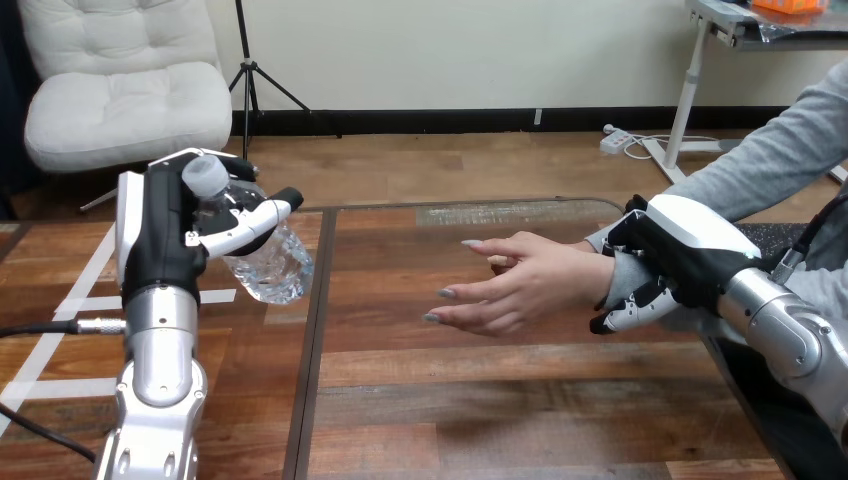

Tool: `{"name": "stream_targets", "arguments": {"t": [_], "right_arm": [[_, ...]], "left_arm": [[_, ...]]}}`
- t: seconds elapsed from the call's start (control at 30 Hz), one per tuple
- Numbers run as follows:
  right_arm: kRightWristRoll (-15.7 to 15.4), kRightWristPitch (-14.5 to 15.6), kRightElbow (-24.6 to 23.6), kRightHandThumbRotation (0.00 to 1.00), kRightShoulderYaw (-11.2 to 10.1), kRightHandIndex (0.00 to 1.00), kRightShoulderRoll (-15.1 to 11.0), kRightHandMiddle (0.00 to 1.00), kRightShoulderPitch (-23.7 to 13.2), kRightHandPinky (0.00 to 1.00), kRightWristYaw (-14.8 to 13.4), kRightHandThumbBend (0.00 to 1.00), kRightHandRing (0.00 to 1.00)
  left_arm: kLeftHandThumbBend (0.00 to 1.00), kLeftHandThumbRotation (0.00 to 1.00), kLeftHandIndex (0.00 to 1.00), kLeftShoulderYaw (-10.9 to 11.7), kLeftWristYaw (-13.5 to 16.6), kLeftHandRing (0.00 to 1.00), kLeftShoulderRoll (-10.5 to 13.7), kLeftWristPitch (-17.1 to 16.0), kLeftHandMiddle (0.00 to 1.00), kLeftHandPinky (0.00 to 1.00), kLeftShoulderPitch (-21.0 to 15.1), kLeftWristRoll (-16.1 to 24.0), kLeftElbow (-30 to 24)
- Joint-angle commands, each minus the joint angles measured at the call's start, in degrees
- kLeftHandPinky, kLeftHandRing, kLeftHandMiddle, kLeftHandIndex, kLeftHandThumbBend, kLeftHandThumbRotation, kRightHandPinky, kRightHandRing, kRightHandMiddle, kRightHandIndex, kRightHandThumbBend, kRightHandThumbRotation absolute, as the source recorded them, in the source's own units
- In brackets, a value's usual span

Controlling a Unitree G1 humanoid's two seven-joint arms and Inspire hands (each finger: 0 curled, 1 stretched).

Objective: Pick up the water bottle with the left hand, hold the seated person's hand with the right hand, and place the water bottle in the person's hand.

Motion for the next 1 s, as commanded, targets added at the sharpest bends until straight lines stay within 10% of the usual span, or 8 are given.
{"name": "stream_targets", "arguments": {"t": [0.0, 0.97], "right_arm": [[1.7, -0.4, -2.2, 0.00, -2.1, 0.35, 0.9, 0.32, -1.0, 0.21, -0.4, 0.74, 0.26], [2.1, 0.5, -4.5, 0.00, -2.3, 0.36, 1.1, 0.34, -0.4, 0.23, -0.1, 0.75, 0.28]], "left_arm": [[0.68, 0.00, 0.46, -0.9, -0.9, 0.44, 0.3, -1.7, 0.48, 0.37, -3.2, 0.4, -2.9], [0.68, 0.00, 0.44, -5.1, -9.2, 0.42, -1.5, -2.1, 0.45, 0.36, -7.1, -0.9, 0.3]]}}
